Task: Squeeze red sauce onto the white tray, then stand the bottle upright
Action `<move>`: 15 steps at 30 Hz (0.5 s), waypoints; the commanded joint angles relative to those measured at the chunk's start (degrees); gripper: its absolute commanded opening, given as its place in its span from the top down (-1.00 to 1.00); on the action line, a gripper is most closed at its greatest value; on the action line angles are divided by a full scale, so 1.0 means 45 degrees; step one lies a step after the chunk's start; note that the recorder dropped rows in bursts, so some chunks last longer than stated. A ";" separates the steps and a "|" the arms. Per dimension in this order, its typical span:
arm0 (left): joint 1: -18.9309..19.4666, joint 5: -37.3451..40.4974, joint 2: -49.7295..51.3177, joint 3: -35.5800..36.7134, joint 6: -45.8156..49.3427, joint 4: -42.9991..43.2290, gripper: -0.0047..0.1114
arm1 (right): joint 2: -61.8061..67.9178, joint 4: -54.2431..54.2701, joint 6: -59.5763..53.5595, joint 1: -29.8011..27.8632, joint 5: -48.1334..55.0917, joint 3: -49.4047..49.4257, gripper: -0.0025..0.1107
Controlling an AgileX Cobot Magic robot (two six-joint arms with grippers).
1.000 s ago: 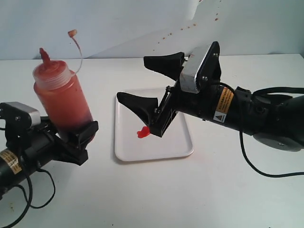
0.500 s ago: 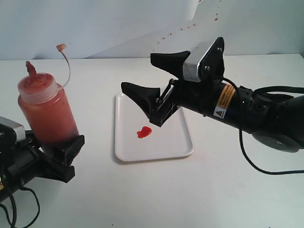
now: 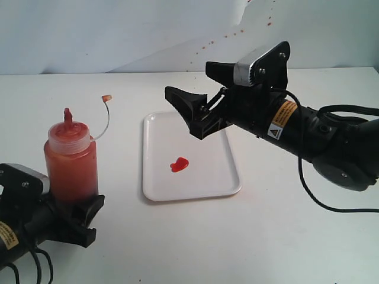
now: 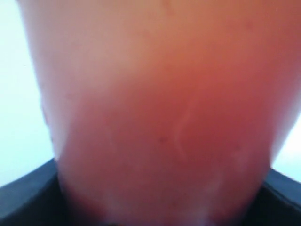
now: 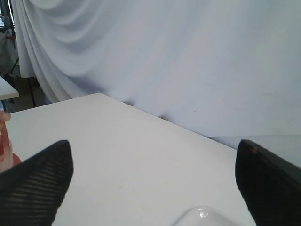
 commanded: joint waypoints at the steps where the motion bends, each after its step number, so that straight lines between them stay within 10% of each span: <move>1: -0.0027 -0.1584 0.0742 -0.0124 0.0332 -0.0208 0.92 | 0.0012 0.0115 -0.0113 0.0010 -0.0006 -0.0074 -0.55; 15: -0.0027 -0.1584 0.0835 -0.0152 0.0332 -0.0261 0.92 | 0.0012 0.0115 -0.0113 0.0010 -0.0006 -0.0074 -0.55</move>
